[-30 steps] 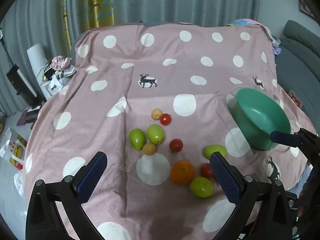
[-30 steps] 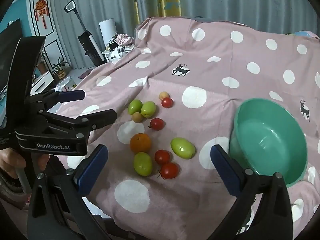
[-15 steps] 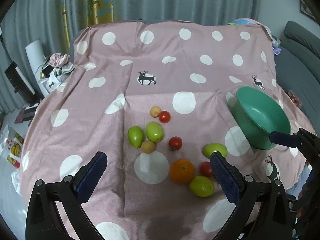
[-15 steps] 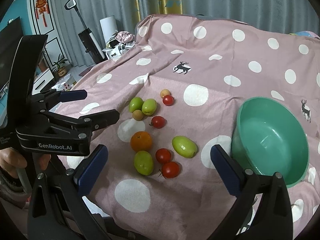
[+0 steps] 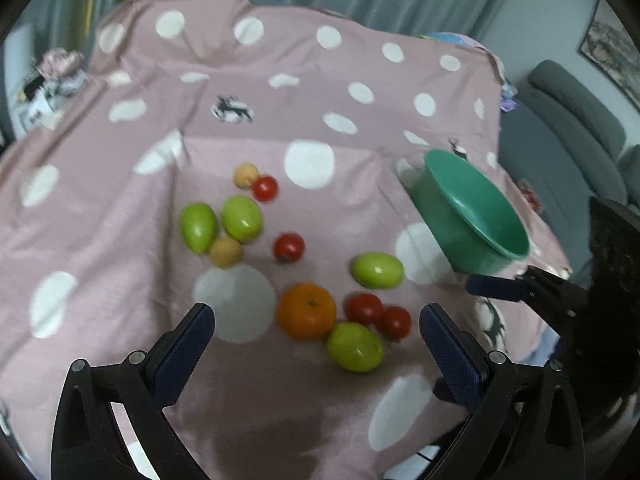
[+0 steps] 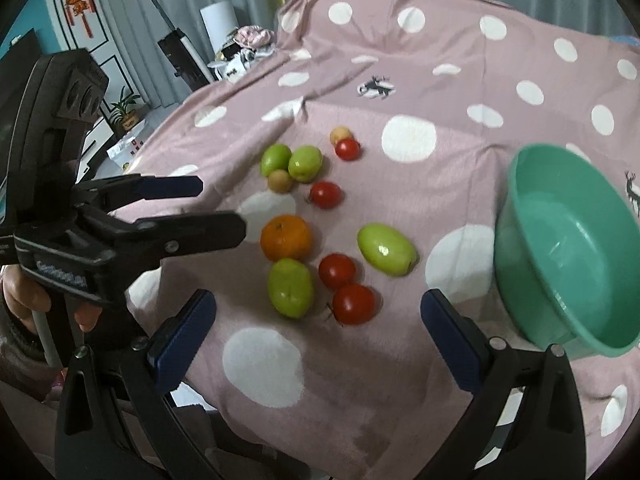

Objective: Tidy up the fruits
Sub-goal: 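Move the left gripper toward a green oval fruit near the orange, then close the left gripper around the green oval fruit, then carry the green fruit over the teal bowl and open the left gripper, then move the left gripper back toward a red cherry tomato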

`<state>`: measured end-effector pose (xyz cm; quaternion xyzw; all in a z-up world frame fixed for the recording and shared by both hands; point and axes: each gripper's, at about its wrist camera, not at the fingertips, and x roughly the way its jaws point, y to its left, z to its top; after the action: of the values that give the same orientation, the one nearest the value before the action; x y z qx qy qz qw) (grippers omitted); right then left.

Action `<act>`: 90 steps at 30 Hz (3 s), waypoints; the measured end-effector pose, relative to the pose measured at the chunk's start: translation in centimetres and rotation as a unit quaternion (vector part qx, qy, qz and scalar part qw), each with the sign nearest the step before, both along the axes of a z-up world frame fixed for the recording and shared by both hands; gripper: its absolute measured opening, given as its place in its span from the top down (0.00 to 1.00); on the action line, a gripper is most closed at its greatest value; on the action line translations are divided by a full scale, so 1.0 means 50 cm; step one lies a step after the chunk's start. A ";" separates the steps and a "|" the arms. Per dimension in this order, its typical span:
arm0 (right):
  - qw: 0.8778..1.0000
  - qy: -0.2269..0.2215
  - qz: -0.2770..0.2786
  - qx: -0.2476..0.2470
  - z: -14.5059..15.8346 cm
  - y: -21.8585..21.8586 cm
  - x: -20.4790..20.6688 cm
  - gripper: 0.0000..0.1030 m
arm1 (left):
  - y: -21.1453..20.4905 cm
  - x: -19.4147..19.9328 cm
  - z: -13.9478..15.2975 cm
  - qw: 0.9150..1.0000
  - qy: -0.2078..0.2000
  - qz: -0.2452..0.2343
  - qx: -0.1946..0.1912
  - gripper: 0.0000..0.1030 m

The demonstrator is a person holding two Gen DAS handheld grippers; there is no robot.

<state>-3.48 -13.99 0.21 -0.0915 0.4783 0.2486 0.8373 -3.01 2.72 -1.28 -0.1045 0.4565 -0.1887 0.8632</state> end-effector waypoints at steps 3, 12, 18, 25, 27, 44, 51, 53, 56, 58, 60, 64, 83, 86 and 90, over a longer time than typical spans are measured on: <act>1.000 0.017 -0.004 0.021 -0.019 -0.008 0.010 0.09 | -0.001 0.003 -0.026 0.998 0.031 -0.024 -0.039 0.01; 0.994 0.084 0.032 0.060 -0.079 0.011 0.016 0.36 | -0.030 0.021 -0.059 0.992 0.077 -0.064 -0.077 0.24; 0.992 0.105 0.034 0.068 -0.110 0.024 0.041 0.48 | -0.031 0.035 -0.078 0.990 0.098 -0.060 -0.077 0.35; 0.988 0.121 0.030 0.092 -0.126 0.030 0.061 0.58 | -0.034 0.049 -0.108 0.986 0.130 -0.061 -0.089 0.48; 0.987 0.126 0.029 0.095 -0.131 0.030 0.063 0.62 | -0.033 0.050 -0.111 0.984 0.135 -0.063 -0.096 0.54; 0.989 0.045 0.020 0.138 -0.037 -0.020 0.052 0.66 | -0.077 0.059 -0.008 0.991 0.063 -0.080 -0.084 0.61; 0.989 -0.027 -0.020 0.146 0.030 -0.103 0.069 0.66 | -0.173 0.109 0.066 0.989 0.016 -0.127 -0.076 0.61; 0.987 -0.045 -0.037 0.149 0.045 -0.136 0.073 0.66 | -0.208 0.131 0.079 0.987 0.008 -0.143 -0.075 0.61; 0.984 -0.061 -0.062 0.157 0.059 -0.184 0.083 0.66 | -0.255 0.161 0.088 0.983 0.008 -0.166 -0.078 0.61; 0.981 -0.068 -0.081 0.160 0.065 -0.216 0.087 0.66 | -0.295 0.178 0.093 0.980 0.006 -0.185 -0.077 0.61; 0.979 -0.071 -0.100 0.163 0.065 -0.246 0.090 0.66 | -0.324 0.189 0.091 0.977 0.008 -0.197 -0.076 0.61; 0.977 -0.059 -0.129 0.162 0.046 -0.292 0.096 0.66 | -0.375 0.212 0.066 0.974 0.027 -0.216 -0.069 0.61; 0.970 -0.055 -0.168 0.169 0.042 -0.317 0.080 0.44 | -0.267 0.197 0.092 0.989 0.000 -0.140 -0.053 0.22; 0.972 -0.061 -0.153 0.168 0.051 -0.303 0.065 0.43 | -0.200 0.184 0.103 0.994 -0.014 -0.103 -0.043 0.20; 0.975 -0.057 -0.136 0.165 0.051 -0.278 0.054 0.43 | -0.106 0.152 0.095 0.999 -0.021 -0.045 -0.020 0.20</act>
<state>-0.77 -27.90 2.76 0.0998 0.3901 0.2024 0.8927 4.57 -2.59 3.46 -0.0972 0.4389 -0.2387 0.8608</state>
